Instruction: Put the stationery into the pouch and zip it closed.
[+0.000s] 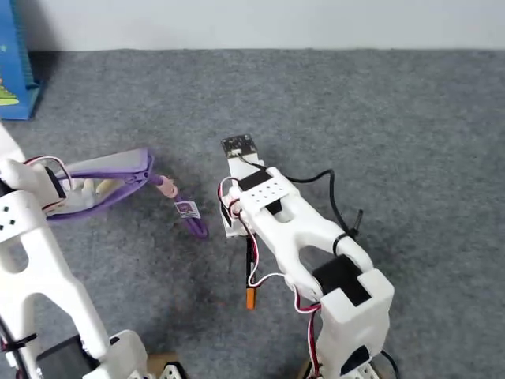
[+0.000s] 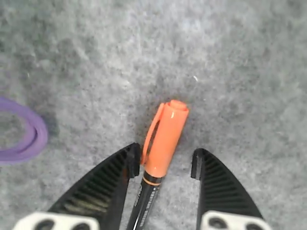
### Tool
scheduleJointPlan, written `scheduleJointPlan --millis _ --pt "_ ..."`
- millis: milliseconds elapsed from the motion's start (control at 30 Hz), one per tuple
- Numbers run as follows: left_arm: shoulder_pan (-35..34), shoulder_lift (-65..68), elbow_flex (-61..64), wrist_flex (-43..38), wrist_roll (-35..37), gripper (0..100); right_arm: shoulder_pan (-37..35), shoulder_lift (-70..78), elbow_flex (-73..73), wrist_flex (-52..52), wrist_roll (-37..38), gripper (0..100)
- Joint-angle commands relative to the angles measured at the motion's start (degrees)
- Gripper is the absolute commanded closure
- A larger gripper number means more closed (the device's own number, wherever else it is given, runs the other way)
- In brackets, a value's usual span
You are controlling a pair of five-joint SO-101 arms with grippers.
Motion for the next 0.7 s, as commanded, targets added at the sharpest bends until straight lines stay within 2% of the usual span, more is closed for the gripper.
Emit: scheduleJointPlan --millis 0,100,167,267,433,667 --pt "-0.3 -0.2 -1.6 -1.2 0.4 99 1.1 1.7 -2.7 -2.0 2.8 88.0" --pt "-0.3 -0.2 -1.6 -1.3 0.4 99 1.1 1.6 -2.6 -1.8 3.7 99.7" --pt "-0.3 -0.2 -1.6 -1.3 0.4 99 1.1 1.3 -2.5 -0.3 3.8 97.2" --pt "-0.3 -0.2 -1.6 -1.2 0.4 99 1.1 -1.5 -2.5 3.0 3.8 99.1" --pt "0.1 -0.5 -1.6 -1.0 0.4 99 1.1 -12.4 -2.4 10.9 3.7 99.1" --pt "6.9 -0.5 -1.9 1.1 0.4 99 1.3 -30.9 -2.4 19.6 3.7 99.1"
